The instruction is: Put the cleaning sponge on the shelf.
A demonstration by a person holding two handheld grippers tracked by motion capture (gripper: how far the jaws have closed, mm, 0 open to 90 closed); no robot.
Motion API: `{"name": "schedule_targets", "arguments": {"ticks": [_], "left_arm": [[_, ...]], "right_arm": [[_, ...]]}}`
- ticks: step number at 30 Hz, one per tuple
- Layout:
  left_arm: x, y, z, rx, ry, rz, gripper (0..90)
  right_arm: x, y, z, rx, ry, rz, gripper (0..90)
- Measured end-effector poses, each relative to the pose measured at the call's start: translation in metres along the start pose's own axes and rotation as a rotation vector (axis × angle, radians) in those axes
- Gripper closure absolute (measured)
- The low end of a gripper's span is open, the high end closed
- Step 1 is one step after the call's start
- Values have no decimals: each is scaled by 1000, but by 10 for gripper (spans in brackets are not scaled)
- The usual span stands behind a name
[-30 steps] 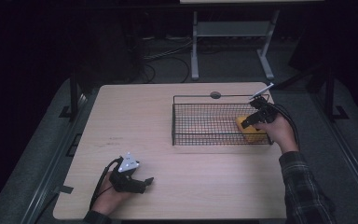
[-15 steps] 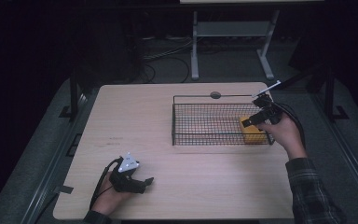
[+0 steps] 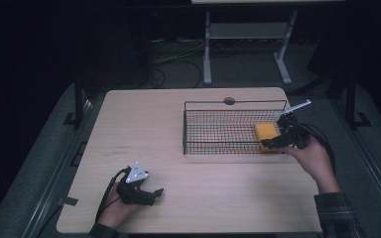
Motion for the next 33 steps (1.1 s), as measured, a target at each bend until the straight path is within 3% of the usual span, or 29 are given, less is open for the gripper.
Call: {"name": "schedule_targets", "arguments": {"ticks": [15, 21, 33], "left_arm": [[0, 0, 0, 6, -3, 1, 134], [0, 0, 0, 5, -3, 1, 134], [0, 0, 0, 4, -3, 2, 134]], "right_arm": [[-24, -12, -43, 67, -33, 10, 130], [-31, -4, -64, 99, -40, 28, 123], [-31, 15, -92, 123, -15, 20, 105]]}}
Point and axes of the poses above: each handheld gripper's, and its own axes: y roughly forward along the jaws, z roughly out of its top, x roughly to its right, the point moved 10 cm from there along y, roughly forward along the jaws, and after that the axes turned 4 degrees about -z, right-handed, at the moved point
